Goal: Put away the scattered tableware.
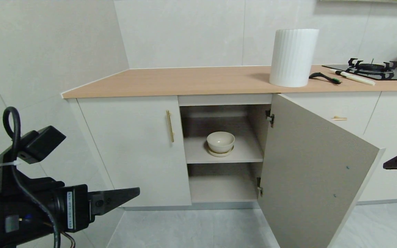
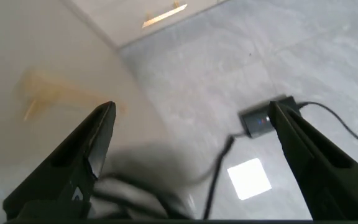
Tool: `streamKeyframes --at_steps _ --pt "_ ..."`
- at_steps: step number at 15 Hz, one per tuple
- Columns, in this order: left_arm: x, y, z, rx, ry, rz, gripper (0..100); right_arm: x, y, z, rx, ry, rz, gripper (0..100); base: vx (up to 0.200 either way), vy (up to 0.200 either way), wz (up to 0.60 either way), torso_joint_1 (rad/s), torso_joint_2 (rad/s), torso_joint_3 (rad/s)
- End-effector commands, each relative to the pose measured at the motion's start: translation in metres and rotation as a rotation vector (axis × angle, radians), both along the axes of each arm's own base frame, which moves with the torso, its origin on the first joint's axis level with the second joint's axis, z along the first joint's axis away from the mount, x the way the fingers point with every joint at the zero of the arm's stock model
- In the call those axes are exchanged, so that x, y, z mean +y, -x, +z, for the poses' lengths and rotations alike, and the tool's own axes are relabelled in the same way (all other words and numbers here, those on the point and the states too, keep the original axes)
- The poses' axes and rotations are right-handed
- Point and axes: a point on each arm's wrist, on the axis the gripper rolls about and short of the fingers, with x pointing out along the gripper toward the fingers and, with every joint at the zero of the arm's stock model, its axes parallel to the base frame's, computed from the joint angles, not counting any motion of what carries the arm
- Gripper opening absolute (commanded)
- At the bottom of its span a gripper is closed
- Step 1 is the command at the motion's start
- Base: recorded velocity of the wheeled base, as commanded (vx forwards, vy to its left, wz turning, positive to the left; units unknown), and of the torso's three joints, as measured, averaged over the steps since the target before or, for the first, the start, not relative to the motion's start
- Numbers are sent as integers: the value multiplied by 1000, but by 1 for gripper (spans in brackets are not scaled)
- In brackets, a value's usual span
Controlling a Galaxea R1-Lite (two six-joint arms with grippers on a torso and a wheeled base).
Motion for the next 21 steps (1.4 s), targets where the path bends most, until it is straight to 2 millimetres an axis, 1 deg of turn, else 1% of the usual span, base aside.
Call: streamKeyframes --at_steps 1,2,3,5,8,10,13,14,15,16,17,18,19,20,21 --pt "0 0 0 2 -1 0 100 -3 -22 -29 61 -31 -13 100 0 0 0 0 0 0" --pt "0 0 0 2 -1 0 100 -4 -27 -37 60 -32 -12 100 0 0 0 0 0 0" --pt "0 0 0 2 -1 0 100 1 -31 -45 57 -32 6 100 0 0 0 0 0 0" --pt "0 0 0 0 0 0 100 11 -35 -53 37 -51 26 100 0 0 0 0 0 0" --pt "0 -1 1 -1 1 0 100 31 -35 -55 37 -68 89 100 0 0 0 0 0 0" --pt "0 -1 1 -2 2 2 100 49 -34 -55 33 -97 131 100 0 0 0 0 0 0" --pt "0 -1 3 -11 5 7 100 78 -35 -57 39 -105 233 100 0 0 0 0 0 0" --pt "0 -1 4 -19 12 13 100 99 -41 -64 49 -107 307 100 0 0 0 0 0 0" --pt "0 -1 4 -21 13 13 100 116 -47 -69 51 -105 364 100 0 0 0 0 0 0" --pt "0 -1 4 -22 13 13 100 127 -52 -72 42 -105 397 100 0 0 0 0 0 0" --pt "1 -1 5 -25 14 14 100 146 -61 -74 39 -105 449 100 0 0 0 0 0 0" --pt "1 -1 5 -28 15 17 100 154 -65 -74 35 -106 469 100 0 0 0 0 0 0" --pt "1 -1 6 -35 10 28 100 169 -75 -76 32 -112 506 100 0 0 0 0 0 0" --pt "1 -1 7 -39 5 37 100 177 -83 -76 26 -115 523 100 0 0 0 0 0 0" --pt "1 -1 7 -38 3 40 100 180 -86 -77 25 -117 527 100 0 0 0 0 0 0"
